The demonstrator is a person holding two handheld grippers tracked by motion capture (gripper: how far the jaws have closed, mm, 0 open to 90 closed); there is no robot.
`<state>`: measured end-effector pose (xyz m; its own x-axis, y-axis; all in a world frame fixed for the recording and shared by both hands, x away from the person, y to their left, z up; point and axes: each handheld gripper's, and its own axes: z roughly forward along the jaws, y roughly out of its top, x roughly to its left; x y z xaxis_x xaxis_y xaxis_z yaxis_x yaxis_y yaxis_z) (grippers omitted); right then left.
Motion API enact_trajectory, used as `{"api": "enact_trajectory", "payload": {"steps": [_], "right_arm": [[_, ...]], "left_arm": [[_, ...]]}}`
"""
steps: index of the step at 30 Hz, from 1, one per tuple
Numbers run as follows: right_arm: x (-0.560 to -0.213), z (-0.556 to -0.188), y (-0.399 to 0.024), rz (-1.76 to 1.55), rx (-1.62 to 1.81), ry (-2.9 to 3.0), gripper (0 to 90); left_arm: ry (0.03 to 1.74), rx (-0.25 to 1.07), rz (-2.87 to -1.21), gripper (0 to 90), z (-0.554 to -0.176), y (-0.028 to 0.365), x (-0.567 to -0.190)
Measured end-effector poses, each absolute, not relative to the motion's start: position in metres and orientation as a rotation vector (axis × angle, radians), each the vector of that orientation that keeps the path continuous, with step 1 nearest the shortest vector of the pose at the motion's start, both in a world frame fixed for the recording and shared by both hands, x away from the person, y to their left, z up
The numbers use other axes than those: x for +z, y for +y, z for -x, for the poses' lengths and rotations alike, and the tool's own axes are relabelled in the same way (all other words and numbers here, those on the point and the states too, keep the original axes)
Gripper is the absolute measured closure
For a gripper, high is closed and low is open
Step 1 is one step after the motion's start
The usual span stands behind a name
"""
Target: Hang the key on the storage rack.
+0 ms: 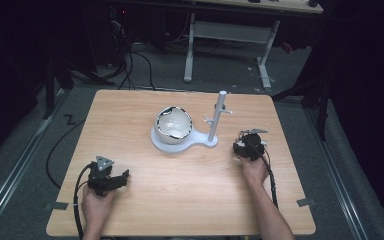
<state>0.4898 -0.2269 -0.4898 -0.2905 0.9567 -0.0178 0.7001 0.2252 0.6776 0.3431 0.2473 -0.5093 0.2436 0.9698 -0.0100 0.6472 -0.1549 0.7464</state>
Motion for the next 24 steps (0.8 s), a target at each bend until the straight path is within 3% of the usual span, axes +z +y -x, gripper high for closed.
{"api": "enact_trajectory", "payload": {"steps": [24], "right_arm": [[-0.419, -0.446, -0.267, -1.327, 1.256, 2.038, 51.3]], "left_arm": [[1.475, 0.651, -1.884, 24.2, -0.343, 0.247, -0.509]]}}
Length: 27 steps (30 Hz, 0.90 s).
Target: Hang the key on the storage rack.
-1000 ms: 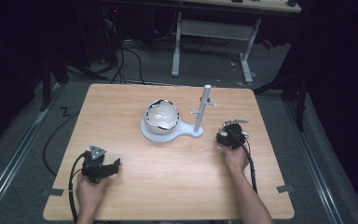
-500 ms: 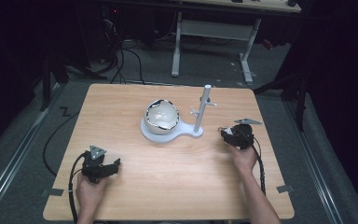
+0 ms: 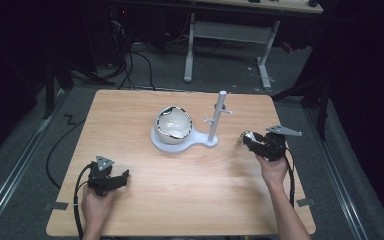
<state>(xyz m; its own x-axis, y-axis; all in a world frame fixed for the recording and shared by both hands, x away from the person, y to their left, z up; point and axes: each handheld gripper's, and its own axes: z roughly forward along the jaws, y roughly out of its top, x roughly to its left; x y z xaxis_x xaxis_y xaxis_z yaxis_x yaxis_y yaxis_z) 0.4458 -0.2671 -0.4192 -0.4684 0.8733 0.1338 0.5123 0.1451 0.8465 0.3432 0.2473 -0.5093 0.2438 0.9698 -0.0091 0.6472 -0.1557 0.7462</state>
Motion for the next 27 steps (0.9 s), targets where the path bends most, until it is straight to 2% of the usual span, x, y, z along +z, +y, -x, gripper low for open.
{"api": "enact_trajectory", "payload": {"steps": [27], "right_arm": [[-0.364, -0.426, -0.27, -1.217, 1.476, 2.039, 51.3]], "left_arm": [[1.476, 0.651, -1.883, 24.2, -0.343, 0.247, -0.509]]}}
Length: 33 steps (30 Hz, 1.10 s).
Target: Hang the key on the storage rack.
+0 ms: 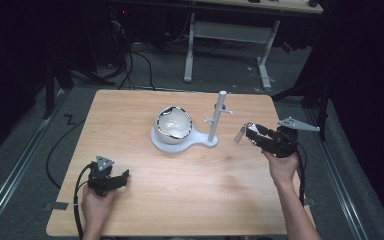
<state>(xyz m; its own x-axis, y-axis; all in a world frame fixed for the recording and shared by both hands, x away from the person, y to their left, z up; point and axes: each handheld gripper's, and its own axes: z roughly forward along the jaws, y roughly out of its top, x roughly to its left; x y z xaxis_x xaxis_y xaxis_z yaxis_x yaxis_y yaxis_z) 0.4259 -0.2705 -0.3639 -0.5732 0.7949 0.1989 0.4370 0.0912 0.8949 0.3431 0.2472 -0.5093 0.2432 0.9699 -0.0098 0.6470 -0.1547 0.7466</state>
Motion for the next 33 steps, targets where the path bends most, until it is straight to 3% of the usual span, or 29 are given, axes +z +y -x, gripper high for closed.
{"api": "enact_trajectory", "payload": {"steps": [33], "right_arm": [[-0.317, -0.442, -0.236, -1.165, 1.521, 2.012, 51.3]], "left_arm": [[1.475, 0.65, -1.883, 24.2, -0.343, 0.247, -0.509]]}}
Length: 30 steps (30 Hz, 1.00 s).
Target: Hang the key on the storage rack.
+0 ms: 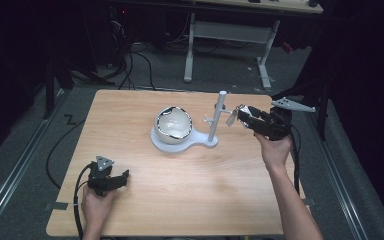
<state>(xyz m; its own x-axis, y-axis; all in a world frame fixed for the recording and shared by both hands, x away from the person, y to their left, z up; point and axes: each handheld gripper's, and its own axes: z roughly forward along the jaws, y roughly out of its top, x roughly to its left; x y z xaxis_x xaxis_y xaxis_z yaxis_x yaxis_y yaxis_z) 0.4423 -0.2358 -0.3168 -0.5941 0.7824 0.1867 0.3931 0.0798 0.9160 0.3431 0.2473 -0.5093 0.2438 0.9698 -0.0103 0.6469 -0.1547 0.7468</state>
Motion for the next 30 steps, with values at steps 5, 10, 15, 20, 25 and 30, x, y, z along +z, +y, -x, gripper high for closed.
{"api": "enact_trajectory", "payload": {"steps": [5, 10, 15, 20, 25, 30], "right_arm": [[-0.315, -0.443, -0.231, -1.156, 1.534, 2.013, 51.3], [-0.311, -0.442, -0.225, -1.139, 1.546, 2.02, 51.3], [-0.307, -0.439, -0.22, -1.115, 1.551, 2.028, 51.3], [-0.306, -0.438, -0.218, -1.108, 1.565, 2.03, 51.3], [-0.305, -0.437, -0.216, -1.105, 1.575, 2.033, 51.3], [-0.304, -0.436, -0.215, -1.105, 1.588, 2.039, 51.3]], "left_arm": [[1.474, 0.649, -1.884, 24.1, -0.343, 0.247, -0.509], [1.474, 0.649, -1.883, 24.1, -0.343, 0.247, -0.509], [1.474, 0.649, -1.884, 24.1, -0.343, 0.247, -0.509], [1.474, 0.649, -1.884, 24.1, -0.343, 0.247, -0.509], [1.474, 0.649, -1.884, 24.0, -0.343, 0.247, -0.509], [1.474, 0.649, -1.884, 24.1, -0.343, 0.247, -0.509]]}}
